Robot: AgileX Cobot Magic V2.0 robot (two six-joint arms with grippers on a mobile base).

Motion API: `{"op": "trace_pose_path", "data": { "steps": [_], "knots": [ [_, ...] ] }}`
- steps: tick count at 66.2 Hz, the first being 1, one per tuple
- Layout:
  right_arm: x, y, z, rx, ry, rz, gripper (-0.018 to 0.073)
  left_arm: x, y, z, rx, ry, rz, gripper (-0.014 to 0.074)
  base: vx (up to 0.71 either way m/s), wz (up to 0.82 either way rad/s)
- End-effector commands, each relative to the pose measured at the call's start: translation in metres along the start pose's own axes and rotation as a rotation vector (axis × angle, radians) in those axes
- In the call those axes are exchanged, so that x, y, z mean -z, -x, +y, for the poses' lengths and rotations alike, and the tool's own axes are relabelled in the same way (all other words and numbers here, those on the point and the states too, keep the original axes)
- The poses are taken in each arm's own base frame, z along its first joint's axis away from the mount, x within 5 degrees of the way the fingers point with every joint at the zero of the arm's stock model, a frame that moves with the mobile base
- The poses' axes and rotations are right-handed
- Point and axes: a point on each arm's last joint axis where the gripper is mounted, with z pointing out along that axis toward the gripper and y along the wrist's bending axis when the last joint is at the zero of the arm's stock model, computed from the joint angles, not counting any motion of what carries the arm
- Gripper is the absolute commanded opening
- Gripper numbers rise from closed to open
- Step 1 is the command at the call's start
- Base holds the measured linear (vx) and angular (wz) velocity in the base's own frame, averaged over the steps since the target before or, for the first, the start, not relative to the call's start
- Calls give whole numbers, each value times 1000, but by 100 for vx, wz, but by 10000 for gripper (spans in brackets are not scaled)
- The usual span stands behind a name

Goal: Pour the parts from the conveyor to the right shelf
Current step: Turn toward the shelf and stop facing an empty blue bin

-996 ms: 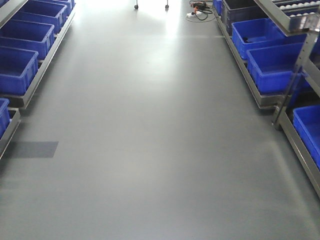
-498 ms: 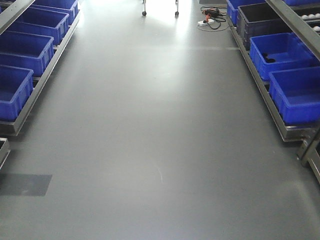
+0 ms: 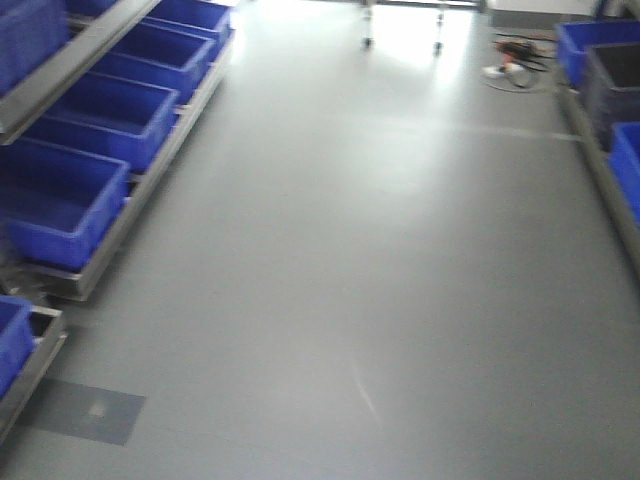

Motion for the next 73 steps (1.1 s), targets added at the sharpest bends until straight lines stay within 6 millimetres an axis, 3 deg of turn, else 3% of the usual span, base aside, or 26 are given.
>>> {"op": "trace_pose_path", "data": {
  "steps": [1, 73],
  "knots": [
    [2, 15, 1, 18, 11, -94, -4, 0, 12, -1, 14, -9, -77, -6, 43, 73],
    [2, 15, 1, 18, 12, -93, -4, 0, 12, -1, 14, -9, -77, -6, 27, 87]
  ]
}}
